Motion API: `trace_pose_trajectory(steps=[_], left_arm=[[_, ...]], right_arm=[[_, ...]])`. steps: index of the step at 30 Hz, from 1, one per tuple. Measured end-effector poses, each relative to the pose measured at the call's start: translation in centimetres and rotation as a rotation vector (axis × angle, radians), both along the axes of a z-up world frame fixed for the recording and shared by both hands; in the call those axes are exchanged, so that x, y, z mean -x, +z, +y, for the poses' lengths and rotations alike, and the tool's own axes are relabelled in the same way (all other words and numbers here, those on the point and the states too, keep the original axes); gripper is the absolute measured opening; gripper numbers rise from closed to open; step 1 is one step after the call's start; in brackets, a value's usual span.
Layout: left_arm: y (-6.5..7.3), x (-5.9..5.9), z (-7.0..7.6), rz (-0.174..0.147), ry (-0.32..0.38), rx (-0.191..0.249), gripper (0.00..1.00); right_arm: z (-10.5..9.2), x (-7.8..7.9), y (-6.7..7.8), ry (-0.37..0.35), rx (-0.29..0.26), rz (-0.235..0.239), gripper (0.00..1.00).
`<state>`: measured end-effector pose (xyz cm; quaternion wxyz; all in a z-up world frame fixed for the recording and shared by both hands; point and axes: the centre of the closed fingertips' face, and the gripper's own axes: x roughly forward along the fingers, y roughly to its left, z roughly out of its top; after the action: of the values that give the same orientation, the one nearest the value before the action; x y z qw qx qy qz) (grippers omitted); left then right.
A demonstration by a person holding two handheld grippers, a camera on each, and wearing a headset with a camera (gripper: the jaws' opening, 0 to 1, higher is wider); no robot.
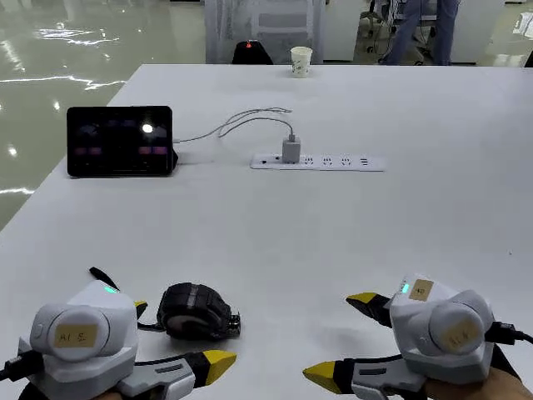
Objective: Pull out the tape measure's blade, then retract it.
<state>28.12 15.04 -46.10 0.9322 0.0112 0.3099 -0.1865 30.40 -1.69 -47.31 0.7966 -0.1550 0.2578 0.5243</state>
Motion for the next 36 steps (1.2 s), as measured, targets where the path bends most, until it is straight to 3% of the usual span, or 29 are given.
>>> trace_pose_trajectory(steps=[15,17,24,32,36], left_arm=[[0.9,1.3,-0.5,-0.058,-0.074,-0.014,0.99],[1.0,1.5,-0.5,-0.074,-0.085,-0.012,0.99],[1.1,2.1,-0.4,-0.072,-0.103,0.001,0.99],[1.8,2.5,-0.3,-0.112,-0.12,0.004,0.99],[1.7,2.8,-0.3,-0.109,-0.122,-0.001,0.99]], right_arm=[[-2.3,1.2,0.4,-0.077,-0.04,-0.001,0.83],[-2.5,1.5,0.5,-0.083,-0.052,-0.006,0.86],[-3.2,2.1,0.4,-0.102,-0.054,-0.006,0.89],[-3.9,2.4,0.5,-0.132,-0.091,-0.005,0.96],[-4.3,2.7,0.4,-0.13,-0.08,-0.008,0.97]])
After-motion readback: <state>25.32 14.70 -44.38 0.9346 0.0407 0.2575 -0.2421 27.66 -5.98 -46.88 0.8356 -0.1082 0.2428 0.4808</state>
